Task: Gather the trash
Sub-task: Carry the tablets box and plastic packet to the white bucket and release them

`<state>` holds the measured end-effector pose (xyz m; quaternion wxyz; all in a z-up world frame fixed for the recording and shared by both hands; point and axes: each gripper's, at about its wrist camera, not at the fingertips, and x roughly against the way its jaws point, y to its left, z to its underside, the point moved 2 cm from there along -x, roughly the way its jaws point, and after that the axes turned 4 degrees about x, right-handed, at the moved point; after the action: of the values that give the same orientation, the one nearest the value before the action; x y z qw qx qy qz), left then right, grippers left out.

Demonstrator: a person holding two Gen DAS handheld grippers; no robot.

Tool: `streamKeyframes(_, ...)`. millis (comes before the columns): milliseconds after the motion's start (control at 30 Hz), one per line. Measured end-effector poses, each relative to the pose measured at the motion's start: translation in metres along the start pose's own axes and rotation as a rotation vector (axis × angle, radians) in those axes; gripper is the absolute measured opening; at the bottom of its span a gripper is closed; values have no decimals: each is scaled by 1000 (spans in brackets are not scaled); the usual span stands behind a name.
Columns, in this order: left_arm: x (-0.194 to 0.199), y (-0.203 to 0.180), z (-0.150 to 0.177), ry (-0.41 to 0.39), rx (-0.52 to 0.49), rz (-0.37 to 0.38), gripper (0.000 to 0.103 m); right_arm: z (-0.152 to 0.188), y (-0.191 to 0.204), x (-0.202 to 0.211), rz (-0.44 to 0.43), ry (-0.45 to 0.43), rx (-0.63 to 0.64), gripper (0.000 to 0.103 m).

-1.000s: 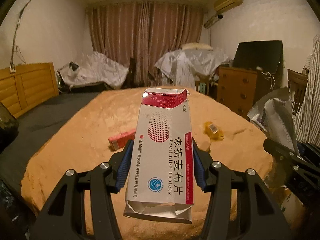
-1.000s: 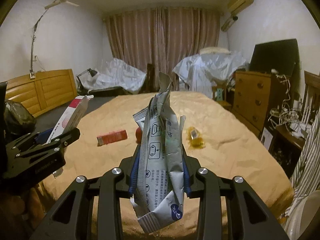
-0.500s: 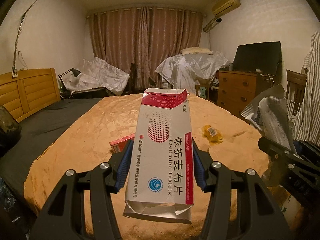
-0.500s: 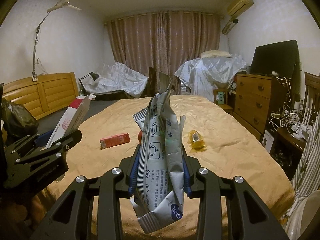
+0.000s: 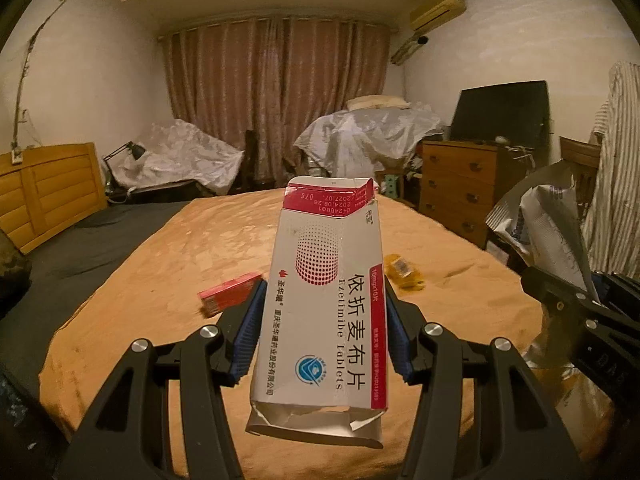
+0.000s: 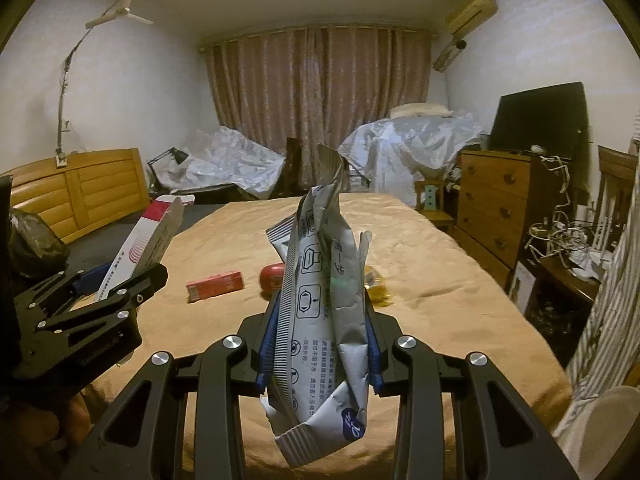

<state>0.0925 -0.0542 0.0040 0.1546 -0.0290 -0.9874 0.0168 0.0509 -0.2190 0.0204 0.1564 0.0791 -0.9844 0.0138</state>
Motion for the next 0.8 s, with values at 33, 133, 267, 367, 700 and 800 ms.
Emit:
streamKeyframes(33, 1, -8, -2, -1, -5, 21, 52, -1, -6, 6, 16, 3, -5, 37)
streamKeyframes(133, -1, -31, -7, 1, -18, 73, 52, -4, -26, 19, 54, 12, -17, 37)
streamKeyframes(267, -3, -70, -11, 17, -42, 158, 52, -6, -62, 45, 128, 26, -32, 37)
streamKeyframes(367, -5, -104, -11, 45, -60, 236, 52, -4, -101, 68, 210, 51, -43, 37)
streamKeyframes(700, 0, -236, 10, 178, -166, 507, 52, 21, -242, 149, 417, 183, -122, 37)
streamKeyframes(800, 4, -277, 21, 227, -194, 580, 52, 37, -281, 166, 454, 244, -163, 37)
